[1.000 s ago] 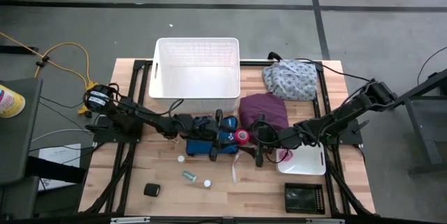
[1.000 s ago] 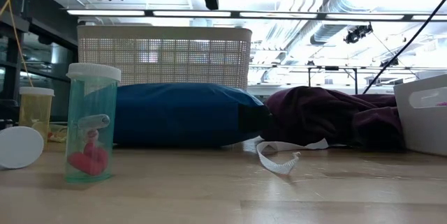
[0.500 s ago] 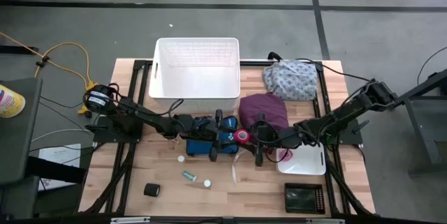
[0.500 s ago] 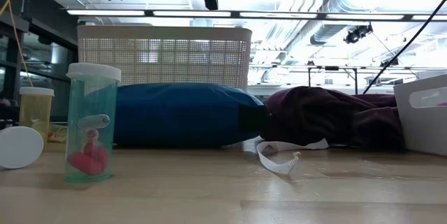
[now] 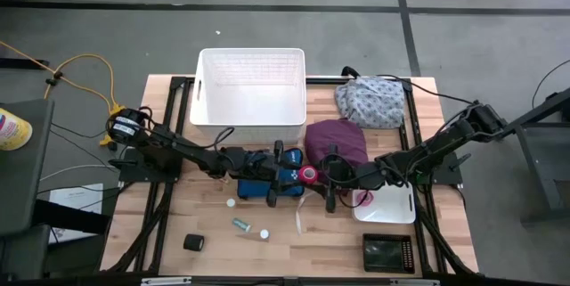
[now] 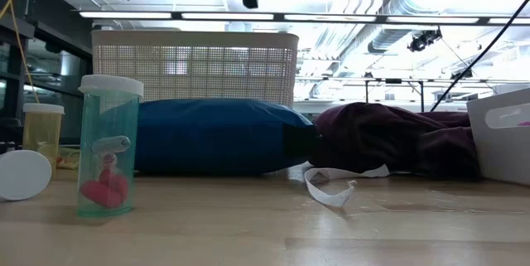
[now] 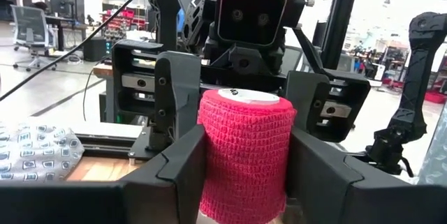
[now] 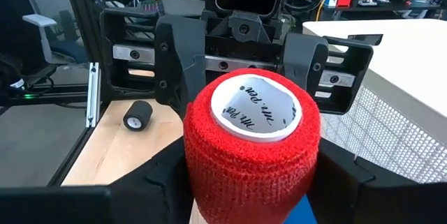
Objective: Pick & Place Medicine items
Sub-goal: Put the red bandage into the white bin, then put the black bandage into the white bin
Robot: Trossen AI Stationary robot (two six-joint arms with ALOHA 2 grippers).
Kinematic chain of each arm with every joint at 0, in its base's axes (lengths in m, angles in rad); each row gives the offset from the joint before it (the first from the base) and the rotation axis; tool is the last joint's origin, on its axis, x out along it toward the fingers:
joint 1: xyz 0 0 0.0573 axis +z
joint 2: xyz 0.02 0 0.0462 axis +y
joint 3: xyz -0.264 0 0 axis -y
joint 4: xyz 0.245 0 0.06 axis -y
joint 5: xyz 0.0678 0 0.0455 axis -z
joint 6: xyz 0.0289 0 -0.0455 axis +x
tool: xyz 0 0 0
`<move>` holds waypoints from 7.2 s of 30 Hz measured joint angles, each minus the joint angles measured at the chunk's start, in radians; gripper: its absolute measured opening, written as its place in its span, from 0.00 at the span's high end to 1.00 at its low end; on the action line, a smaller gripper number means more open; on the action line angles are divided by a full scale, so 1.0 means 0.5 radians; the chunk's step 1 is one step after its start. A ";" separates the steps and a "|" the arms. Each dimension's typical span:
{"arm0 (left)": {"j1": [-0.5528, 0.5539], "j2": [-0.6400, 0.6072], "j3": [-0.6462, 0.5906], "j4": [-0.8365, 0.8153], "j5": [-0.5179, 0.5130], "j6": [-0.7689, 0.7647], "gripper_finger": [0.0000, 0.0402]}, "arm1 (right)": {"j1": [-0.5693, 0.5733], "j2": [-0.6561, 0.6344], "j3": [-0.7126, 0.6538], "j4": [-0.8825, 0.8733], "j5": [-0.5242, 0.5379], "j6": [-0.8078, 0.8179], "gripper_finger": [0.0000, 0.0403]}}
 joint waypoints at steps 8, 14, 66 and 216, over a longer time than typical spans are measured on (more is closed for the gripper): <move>-0.008 0.000 0.000 0.012 0.006 0.009 0.53 | 0.000 -0.001 0.001 0.001 -0.002 0.001 0.50; -0.009 0.000 0.000 0.013 0.012 0.012 0.53 | 0.001 -0.001 0.001 -0.001 -0.001 0.002 0.50; 0.045 -0.004 0.000 0.009 0.268 0.028 0.39 | 0.027 0.002 0.000 -0.007 0.009 0.008 0.50; 0.025 -0.002 0.002 -0.071 0.272 -0.055 0.39 | 0.757 -0.430 0.000 -2.898 -0.776 2.640 0.29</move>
